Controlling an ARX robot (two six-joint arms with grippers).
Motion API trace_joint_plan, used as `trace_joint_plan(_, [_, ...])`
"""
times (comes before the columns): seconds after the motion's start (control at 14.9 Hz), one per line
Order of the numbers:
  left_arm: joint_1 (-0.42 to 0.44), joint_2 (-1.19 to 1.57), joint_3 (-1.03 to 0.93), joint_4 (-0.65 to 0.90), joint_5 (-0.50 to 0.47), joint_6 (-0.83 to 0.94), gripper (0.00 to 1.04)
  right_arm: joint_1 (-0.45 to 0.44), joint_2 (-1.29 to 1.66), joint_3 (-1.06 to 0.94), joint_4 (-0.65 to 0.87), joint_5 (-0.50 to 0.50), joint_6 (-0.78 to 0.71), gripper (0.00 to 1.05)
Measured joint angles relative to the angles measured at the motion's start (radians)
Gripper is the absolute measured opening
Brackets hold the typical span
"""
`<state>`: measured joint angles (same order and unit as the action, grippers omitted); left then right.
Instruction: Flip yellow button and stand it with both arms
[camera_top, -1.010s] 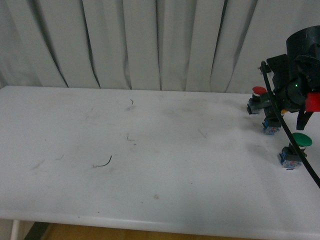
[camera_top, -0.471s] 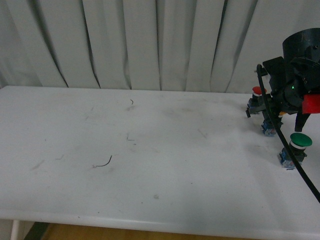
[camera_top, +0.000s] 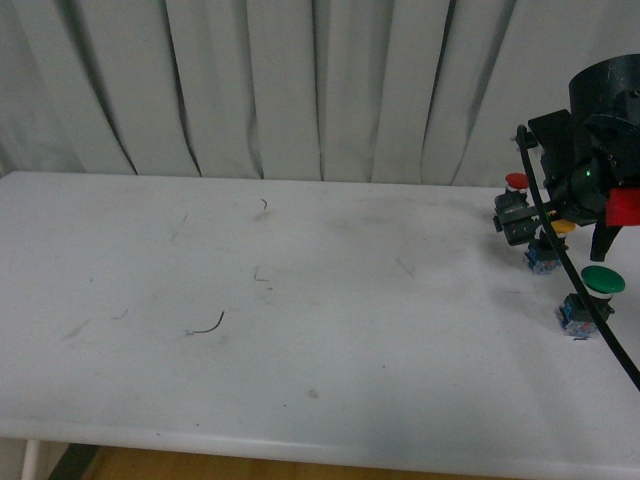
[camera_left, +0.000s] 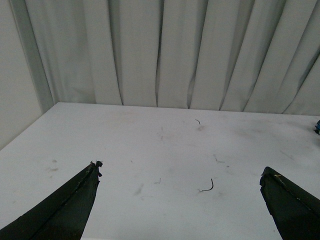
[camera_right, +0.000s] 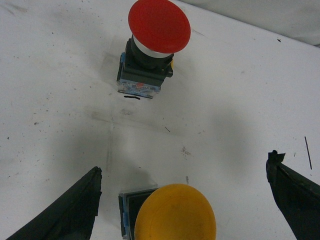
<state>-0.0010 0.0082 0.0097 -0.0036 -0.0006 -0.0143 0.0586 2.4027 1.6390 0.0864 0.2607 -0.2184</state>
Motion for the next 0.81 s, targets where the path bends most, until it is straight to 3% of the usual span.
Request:
trace_joint_plan(0.07, [0.000,0.000,0.000,0.000,0.000,0.000,0.98,-0.001,0.000,0.000,0.003,-0.004,0.006,1.00])
trace_joint_plan(0.4, [0.000,0.000,0.000,0.000,0.000,0.000,0.98,-0.019,-0.151,-0.124,0.085,-0.129,0.123,0.98])
trace_joint_plan(0.74, [0.000,0.000,0.000,0.000,0.000,0.000,0.98,-0.125,-0.673,-0.525,0.327,-0.346,0.238,0.97])
trace_joint_plan(0.81, [0.000,0.000,0.000,0.000,0.000,0.000,0.98,-0.146,-0.823,-0.685,0.481,-0.340,0.230,0.86])
